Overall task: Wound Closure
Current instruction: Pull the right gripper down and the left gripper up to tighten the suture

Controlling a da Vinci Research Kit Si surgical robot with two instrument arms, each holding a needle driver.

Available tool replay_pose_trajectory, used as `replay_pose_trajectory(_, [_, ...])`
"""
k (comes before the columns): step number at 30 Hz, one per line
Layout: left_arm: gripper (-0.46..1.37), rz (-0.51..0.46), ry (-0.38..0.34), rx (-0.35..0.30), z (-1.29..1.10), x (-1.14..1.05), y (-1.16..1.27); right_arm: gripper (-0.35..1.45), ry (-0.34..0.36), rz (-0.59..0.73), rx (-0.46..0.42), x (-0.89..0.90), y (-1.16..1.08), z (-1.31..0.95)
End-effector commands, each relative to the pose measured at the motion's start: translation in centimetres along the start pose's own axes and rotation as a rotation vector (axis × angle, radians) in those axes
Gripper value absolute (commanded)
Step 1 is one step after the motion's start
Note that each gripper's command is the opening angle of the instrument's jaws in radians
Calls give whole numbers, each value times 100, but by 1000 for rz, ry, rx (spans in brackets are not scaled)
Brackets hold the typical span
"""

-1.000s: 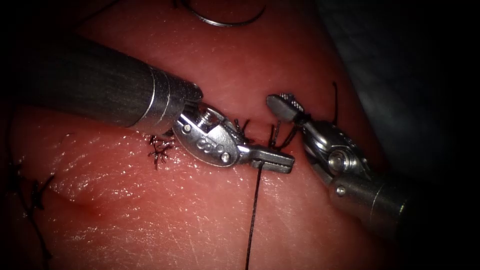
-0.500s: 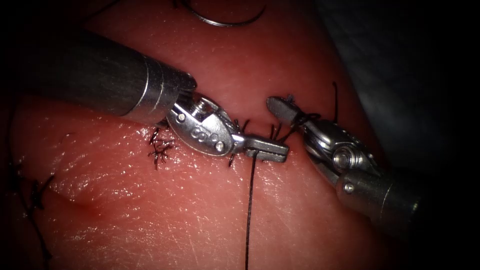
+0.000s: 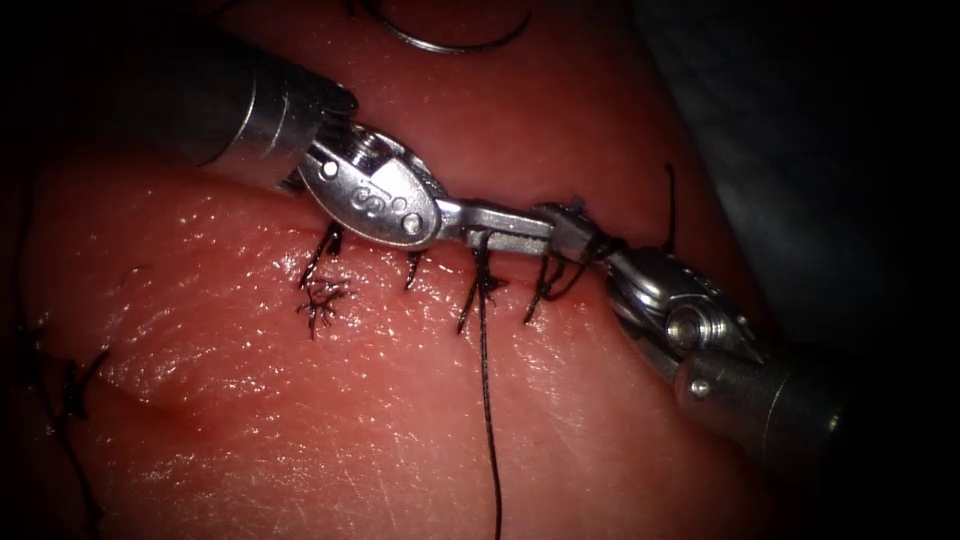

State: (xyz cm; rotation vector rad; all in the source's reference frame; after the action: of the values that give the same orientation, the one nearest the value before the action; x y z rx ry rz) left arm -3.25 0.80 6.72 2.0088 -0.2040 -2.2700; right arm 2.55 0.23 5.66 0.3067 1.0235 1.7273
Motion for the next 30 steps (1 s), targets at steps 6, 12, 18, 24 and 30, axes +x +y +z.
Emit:
replay_pose_trajectory(6, [-35,-21,-1,11,7,-6,-32,-35,-37,-28,0,-9,0,-2])
replay_pose_trajectory(12, [-35,-27,-23,19,30,-29,-56,-35,-73,-56,8,-19,-3,-5])
replay_pose_trajectory(18, [-35,-61,-35,30,39,-68,-76,-35,-96,-84,21,-28,-3,-8])
replay_pose_trajectory(24, [-35,-111,-74,32,40,-124,-94,-35,-122,-209,59,-39,0,-11])
replay_pose_trajectory(30, [-35,-142,-103,18,37,-163,-90,-35,-112,-385,130,-43,2,-12])
